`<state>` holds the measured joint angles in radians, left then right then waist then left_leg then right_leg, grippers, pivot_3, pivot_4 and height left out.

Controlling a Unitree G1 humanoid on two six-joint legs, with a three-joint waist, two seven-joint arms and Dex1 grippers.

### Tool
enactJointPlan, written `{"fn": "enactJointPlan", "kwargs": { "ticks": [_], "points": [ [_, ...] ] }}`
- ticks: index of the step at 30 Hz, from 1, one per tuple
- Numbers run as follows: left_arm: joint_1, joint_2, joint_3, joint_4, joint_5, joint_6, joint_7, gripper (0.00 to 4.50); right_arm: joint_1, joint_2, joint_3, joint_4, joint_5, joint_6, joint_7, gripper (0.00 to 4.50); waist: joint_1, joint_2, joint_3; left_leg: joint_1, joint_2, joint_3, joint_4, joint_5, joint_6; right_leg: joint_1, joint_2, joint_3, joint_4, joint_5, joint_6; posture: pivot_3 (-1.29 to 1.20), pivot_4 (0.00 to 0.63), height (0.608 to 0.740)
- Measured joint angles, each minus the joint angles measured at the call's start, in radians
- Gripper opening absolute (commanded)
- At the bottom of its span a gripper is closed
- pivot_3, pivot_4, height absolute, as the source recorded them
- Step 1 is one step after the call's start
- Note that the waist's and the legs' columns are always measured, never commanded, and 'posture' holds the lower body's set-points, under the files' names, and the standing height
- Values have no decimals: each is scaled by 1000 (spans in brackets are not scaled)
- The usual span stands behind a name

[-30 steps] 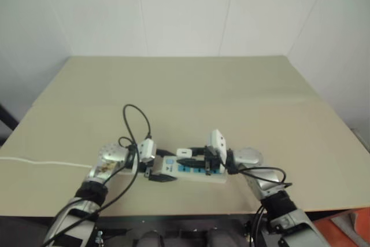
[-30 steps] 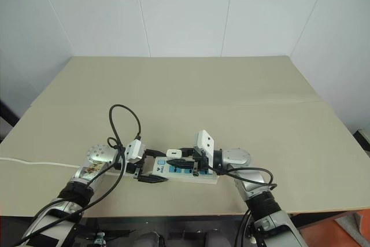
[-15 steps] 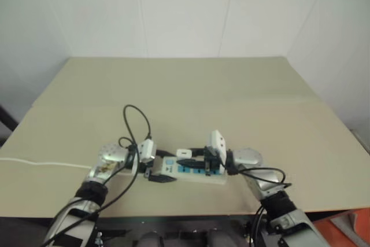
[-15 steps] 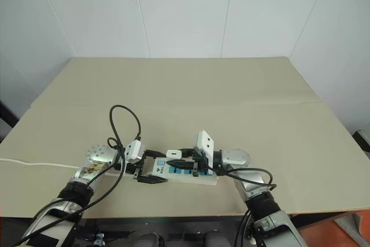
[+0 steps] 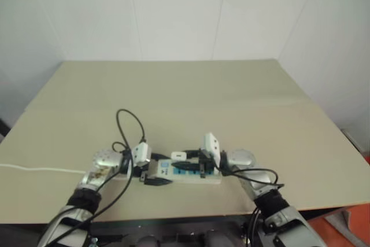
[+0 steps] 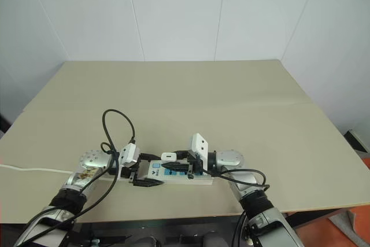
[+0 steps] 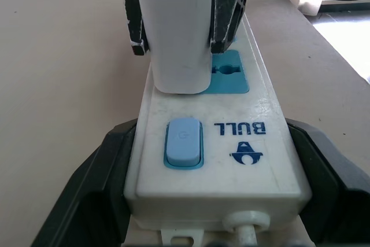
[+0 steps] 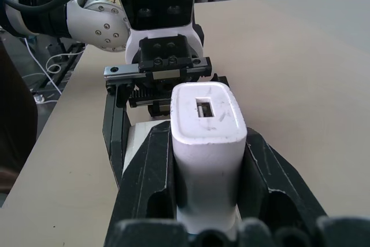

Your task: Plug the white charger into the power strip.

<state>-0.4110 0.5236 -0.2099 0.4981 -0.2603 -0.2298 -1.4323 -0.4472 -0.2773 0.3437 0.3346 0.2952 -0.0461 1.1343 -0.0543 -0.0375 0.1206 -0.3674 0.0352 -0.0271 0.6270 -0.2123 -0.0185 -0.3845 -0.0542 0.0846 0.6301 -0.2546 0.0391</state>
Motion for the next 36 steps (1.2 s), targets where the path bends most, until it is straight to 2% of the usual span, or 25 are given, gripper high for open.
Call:
{"fn": "enactJointPlan", "kwargs": {
  "ticks": [22,30,32,36],
  "points": [
    [23,17,-4,-50,-8,37,27,3289,-10,0,-2,7,0,-1,11,1102,-2,0,0,0,1,0,-1,-1,-1,-1,1,0,0,-4,-5,0,150,740],
    [16,18,-6,-40,-8,39,24,3289,-7,-19,-10,12,0,-1,20,3914,-3,0,0,0,1,0,-1,-1,-1,-1,1,0,0,-4,-5,0,150,740],
    [16,18,-6,-39,-8,40,23,3289,-6,-19,-11,12,-1,-1,19,4471,-3,-1,0,0,1,0,-1,-1,-1,-1,1,0,0,-4,-5,0,150,740],
    [15,18,-6,-39,-8,44,23,3289,-5,-19,-19,11,-1,-1,18,4471,-4,-1,1,0,1,0,-1,-1,-1,-1,1,0,0,-4,-5,0,150,740]
  ]
}}
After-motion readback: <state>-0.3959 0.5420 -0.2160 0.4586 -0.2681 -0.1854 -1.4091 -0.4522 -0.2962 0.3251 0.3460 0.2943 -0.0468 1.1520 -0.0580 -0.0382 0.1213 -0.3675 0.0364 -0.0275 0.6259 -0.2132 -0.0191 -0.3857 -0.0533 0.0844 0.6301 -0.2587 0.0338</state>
